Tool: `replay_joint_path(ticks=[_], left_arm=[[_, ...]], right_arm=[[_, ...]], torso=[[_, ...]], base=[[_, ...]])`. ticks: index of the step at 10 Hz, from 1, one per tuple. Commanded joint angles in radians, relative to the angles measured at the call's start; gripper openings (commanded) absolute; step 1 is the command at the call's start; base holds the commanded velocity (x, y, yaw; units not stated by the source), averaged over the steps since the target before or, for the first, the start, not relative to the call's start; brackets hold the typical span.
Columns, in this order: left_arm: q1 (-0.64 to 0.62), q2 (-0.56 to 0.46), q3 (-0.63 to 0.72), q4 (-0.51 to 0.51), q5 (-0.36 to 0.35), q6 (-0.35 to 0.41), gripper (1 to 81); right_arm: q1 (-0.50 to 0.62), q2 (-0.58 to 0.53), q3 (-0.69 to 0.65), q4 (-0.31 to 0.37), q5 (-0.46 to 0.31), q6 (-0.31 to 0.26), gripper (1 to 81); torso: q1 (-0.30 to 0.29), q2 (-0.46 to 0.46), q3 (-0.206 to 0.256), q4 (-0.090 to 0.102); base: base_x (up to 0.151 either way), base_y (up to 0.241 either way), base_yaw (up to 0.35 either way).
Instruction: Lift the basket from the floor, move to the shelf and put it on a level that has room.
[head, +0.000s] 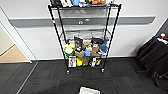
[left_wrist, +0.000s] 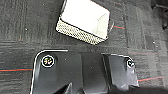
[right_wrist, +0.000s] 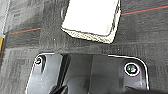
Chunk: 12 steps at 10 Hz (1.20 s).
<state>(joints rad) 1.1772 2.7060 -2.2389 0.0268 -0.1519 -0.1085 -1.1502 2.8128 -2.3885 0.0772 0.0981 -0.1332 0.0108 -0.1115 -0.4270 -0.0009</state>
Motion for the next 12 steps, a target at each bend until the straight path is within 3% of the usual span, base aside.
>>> replay_joint_path(ticks=[1, 2, 4, 8, 9, 12], left_arm=[[-0.05, -0.035, 0.016, -0.028, 0.061, -0.005, 81.1], [-0.05, -0.037, 0.016, -0.027, 0.061, -0.006, 81.1], [-0.052, -0.038, 0.016, -0.028, 0.06, -0.007, 81.1], [-0.058, -0.064, 0.064, -0.03, 0.064, -0.02, 81.1], [-0.058, -0.069, 0.059, -0.031, 0.064, -0.022, 81.1], [-0.06, -0.063, 0.081, -0.027, 0.064, -0.022, 81.1]], right_arm=[[0.051, 0.006, -0.018, 0.01, -0.047, 0.003, 81.1], [0.051, 0.01, -0.024, 0.01, -0.047, 0.003, 81.1], [0.048, 0.013, -0.029, 0.012, -0.047, 0.004, 81.1], [0.04, 0.015, -0.017, 0.015, -0.049, 0.004, 81.1], [0.04, 0.015, -0.015, 0.015, -0.049, 0.004, 81.1], [0.04, 0.016, -0.015, 0.015, -0.049, 0.004, 81.1]], torso=[[0.0, 0.0, 0.0, 0.0], [0.064, -0.1, 0.0, 0.0], [0.072, -0.112, 0.0, 0.0], [0.148, -0.235, 0.0, 0.0], [0.17, -0.269, -0.071, 0.0], [0.219, -0.349, -0.125, 0.0]], base=[[0.0, 0.0, 0.0], [0.0, 0.0, 0.0], [0.0, 0.0, 0.0], [0.0, 0.0, 0.0], [0.0, 0.0, 0.0], [0.0, 0.0, 0.0]])
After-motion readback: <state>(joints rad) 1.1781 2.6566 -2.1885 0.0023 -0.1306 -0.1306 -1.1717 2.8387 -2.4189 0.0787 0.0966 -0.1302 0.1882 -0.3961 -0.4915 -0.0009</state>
